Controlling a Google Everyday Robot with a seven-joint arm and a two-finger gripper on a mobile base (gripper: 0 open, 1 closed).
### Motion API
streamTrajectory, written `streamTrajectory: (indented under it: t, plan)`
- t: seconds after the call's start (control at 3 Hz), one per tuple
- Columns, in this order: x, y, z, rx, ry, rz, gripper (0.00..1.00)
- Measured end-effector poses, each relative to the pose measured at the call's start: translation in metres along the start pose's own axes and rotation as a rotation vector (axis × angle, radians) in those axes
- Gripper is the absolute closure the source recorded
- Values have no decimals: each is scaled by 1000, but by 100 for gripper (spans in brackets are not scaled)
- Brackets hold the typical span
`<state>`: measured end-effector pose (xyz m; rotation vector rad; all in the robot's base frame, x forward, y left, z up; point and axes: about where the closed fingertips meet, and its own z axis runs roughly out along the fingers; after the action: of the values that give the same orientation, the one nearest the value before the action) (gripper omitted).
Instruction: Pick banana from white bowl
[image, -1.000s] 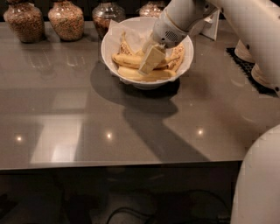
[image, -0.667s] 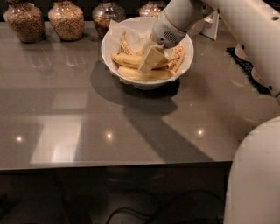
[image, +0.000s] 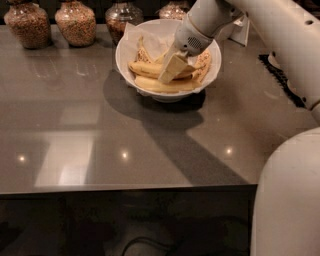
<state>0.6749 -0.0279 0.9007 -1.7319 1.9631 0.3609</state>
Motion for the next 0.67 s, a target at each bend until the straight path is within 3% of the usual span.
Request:
streamTrajectory:
  t: [0.33,0.67]
  plan:
    - [0,1,-4,2,0,-2,89]
    - [-5,6,-25,19,-17,-21,100]
